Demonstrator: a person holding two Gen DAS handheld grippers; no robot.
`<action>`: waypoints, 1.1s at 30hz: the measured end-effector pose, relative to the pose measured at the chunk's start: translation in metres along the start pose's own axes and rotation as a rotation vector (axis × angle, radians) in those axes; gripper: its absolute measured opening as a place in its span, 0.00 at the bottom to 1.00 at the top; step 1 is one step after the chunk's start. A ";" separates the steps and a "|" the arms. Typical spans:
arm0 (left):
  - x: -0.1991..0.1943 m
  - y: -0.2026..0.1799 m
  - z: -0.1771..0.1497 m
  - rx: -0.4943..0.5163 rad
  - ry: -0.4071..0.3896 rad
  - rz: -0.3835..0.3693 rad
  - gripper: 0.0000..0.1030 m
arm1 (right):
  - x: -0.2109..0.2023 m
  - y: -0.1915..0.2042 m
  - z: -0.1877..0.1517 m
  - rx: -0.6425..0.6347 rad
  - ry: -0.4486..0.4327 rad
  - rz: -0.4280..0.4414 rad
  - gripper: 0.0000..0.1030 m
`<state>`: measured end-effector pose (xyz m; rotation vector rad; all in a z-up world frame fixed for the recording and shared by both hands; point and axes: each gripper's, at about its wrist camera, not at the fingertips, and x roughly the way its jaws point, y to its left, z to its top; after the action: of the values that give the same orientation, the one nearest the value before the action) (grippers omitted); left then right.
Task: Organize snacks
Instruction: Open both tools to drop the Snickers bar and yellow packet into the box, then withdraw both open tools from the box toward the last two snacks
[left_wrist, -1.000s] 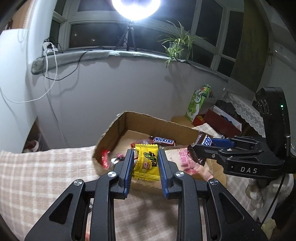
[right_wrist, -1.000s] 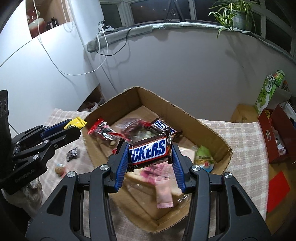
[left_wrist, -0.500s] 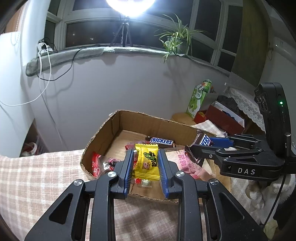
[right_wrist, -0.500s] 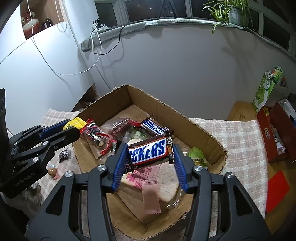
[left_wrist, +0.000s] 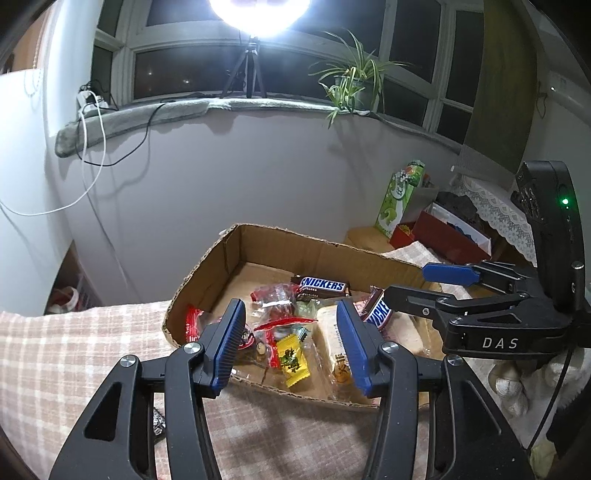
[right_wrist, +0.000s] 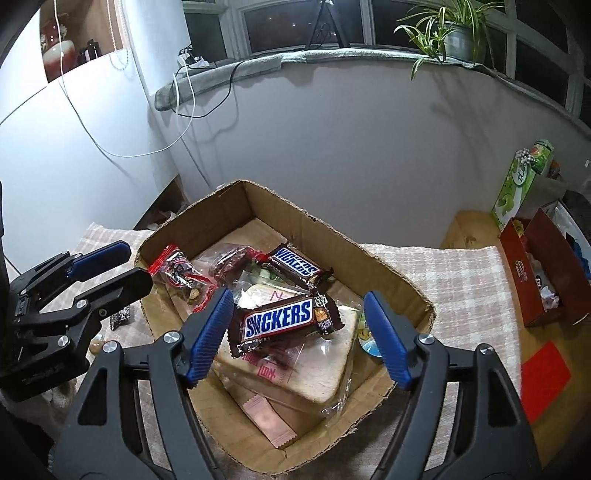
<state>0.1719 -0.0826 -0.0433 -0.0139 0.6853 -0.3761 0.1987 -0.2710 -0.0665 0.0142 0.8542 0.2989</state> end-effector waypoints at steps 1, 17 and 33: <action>-0.001 0.000 0.000 0.000 -0.002 0.001 0.49 | -0.001 0.000 0.000 0.000 -0.001 -0.001 0.80; -0.032 -0.008 -0.002 0.008 -0.050 -0.003 0.49 | -0.032 0.014 -0.003 -0.021 -0.038 -0.014 0.82; -0.095 0.033 -0.031 -0.069 -0.086 0.031 0.49 | -0.060 0.058 -0.022 -0.067 -0.053 0.089 0.82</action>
<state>0.0966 -0.0159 -0.0131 -0.0845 0.6121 -0.3206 0.1301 -0.2334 -0.0291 -0.0023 0.7917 0.4086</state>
